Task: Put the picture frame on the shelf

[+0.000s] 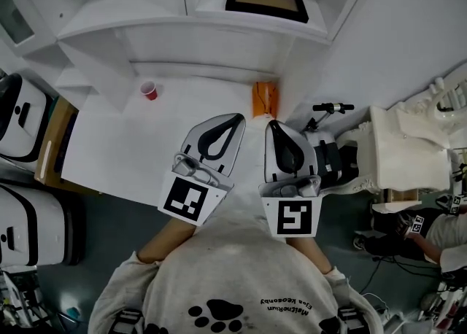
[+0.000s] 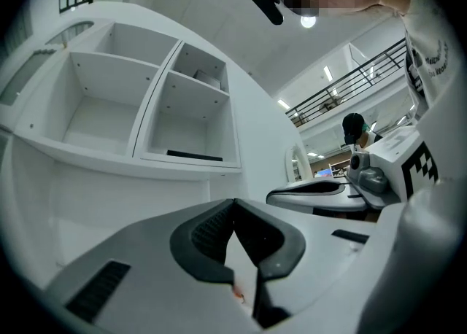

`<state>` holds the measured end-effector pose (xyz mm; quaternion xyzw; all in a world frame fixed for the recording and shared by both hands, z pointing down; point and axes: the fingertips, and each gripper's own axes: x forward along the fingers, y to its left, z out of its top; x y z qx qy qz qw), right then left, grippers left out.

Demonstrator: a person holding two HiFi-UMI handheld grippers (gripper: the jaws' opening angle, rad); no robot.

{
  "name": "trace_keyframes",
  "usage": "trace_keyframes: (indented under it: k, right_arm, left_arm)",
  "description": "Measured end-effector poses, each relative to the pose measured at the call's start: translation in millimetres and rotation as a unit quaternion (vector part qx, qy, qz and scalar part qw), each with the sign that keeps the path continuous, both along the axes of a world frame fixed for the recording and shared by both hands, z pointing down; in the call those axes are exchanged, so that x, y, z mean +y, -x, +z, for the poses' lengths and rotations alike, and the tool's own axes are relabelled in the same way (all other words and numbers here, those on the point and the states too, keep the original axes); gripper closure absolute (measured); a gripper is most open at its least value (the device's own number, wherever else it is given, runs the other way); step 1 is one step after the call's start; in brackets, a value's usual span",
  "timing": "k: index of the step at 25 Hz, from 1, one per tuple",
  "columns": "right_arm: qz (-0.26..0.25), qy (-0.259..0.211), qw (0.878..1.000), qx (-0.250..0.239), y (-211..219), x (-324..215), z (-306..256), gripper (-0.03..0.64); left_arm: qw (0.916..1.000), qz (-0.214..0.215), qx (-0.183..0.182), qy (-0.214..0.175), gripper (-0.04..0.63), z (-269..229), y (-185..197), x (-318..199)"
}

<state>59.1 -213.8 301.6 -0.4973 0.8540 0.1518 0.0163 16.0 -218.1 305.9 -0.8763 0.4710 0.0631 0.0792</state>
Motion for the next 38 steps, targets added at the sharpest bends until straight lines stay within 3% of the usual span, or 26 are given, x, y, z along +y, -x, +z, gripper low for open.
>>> trace_keyframes:
  k: [4, 11, 15, 19, 27, 32, 35, 38]
  right_arm:
    - [-0.011, 0.012, 1.000, -0.007, 4, 7, 18, 0.583]
    - [-0.026, 0.042, 0.999, -0.012, 3, 14, 49, 0.583]
    - [-0.031, 0.042, 0.999, -0.013, 4, 16, 59, 0.583]
    - [-0.041, 0.049, 0.998, -0.009, 6, 20, 71, 0.584]
    - [-0.053, 0.056, 0.997, -0.019, 7, 27, 76, 0.584]
    - [-0.052, 0.052, 0.997, -0.025, 3, 28, 73, 0.584]
    - [-0.056, 0.052, 0.997, -0.026, 4, 30, 73, 0.584]
    - [-0.058, 0.054, 0.997, -0.026, 4, 31, 74, 0.584]
  left_arm:
    - [0.9988, -0.001, -0.013, 0.046, 0.575, 34, 3, 6]
    - [0.9977, -0.017, -0.007, 0.066, 0.575, 63, 12, 16]
    - [0.9982, -0.026, 0.018, 0.052, 0.575, 71, 13, 21]
    - [0.9957, -0.024, 0.005, 0.089, 0.575, 94, 14, 28]
    - [0.9983, -0.018, 0.021, 0.051, 0.575, 77, 7, 33]
    - [0.9975, -0.005, 0.026, 0.066, 0.575, 79, 1, 35]
    - [0.9965, -0.001, 0.003, 0.083, 0.575, 88, 1, 37]
    - [0.9969, -0.004, 0.009, 0.077, 0.575, 85, 2, 38]
